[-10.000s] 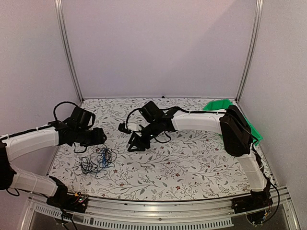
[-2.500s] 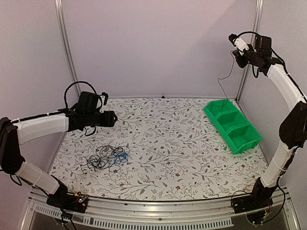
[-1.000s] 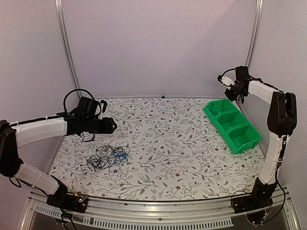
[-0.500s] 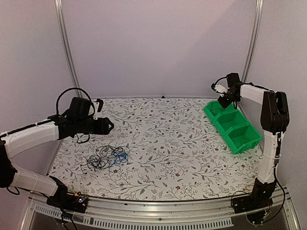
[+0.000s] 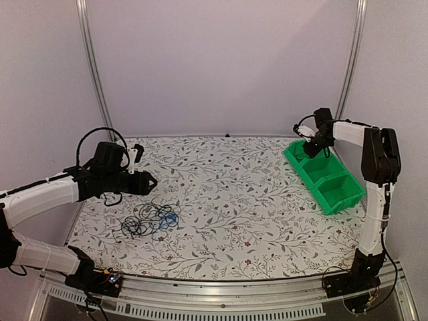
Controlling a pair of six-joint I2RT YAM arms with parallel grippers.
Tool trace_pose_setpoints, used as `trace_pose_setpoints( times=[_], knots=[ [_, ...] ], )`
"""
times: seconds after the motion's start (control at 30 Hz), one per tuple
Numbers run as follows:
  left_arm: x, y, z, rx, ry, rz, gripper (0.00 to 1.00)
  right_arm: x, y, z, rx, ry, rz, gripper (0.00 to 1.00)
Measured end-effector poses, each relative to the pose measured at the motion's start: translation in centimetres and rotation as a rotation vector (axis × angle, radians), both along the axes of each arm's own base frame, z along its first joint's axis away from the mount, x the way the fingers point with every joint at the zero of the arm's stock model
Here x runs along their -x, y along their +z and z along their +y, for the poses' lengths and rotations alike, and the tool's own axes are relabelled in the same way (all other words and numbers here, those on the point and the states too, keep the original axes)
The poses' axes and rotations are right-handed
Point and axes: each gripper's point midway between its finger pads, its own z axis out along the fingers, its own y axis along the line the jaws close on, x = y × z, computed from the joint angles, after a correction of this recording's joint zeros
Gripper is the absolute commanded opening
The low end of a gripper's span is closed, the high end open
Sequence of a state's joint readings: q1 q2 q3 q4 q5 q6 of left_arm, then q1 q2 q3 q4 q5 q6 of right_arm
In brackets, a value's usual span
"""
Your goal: Untangle the cables
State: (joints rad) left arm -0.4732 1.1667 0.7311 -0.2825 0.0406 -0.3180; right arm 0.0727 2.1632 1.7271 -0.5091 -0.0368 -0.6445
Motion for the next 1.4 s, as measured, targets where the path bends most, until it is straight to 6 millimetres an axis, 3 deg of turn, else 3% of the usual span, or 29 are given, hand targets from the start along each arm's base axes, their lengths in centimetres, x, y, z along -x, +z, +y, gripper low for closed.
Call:
trace_pose_setpoints(
  times=[0.17,0.27,0.37,0.47,0.6,0.67,0.83,1.0,1.2,1.4],
  knots=[
    [0.1,-0.1,0.1,-0.002,0.005,0.005,0.62,0.4,0.0,0.0,0.001,-0.001,0.024,0.46],
    [0.3,-0.5,0.4,-0.011,0.022,0.025,0.63,0.9,1.0,0.1,-0.007,-0.004,0.026,0.52],
    [0.4,-0.8,0.7,-0.015,0.041,0.043,0.63,1.8,4.0,0.6,-0.012,0.005,-0.01,0.54],
    [0.6,-1.1,0.9,-0.011,0.055,0.061,0.63,3.1,8.2,2.9,-0.015,0.053,-0.084,0.54],
    [0.8,-1.9,1.2,-0.015,0.084,0.101,0.61,6.0,12.1,9.5,-0.011,0.211,-0.166,0.5],
    [1.0,-2.5,1.6,-0.023,0.111,0.128,0.59,8.0,12.5,14.6,-0.016,0.327,-0.179,0.47],
    [1.5,-3.4,2.2,-0.019,0.171,0.177,0.54,14.6,11.0,26.8,-0.094,0.631,-0.13,0.38],
    [2.2,-4.2,2.6,-0.006,0.203,0.21,0.54,20.4,8.6,36.0,-0.269,0.821,-0.004,0.37],
    [3.1,-4.2,1.3,0.101,0.172,0.226,0.46,25.2,4.5,41.7,-0.35,0.923,0.111,0.39],
    [3.4,-4.6,0.5,0.149,0.151,0.252,0.41,27.6,3.5,44.1,-0.393,0.96,0.157,0.4]
  ],
)
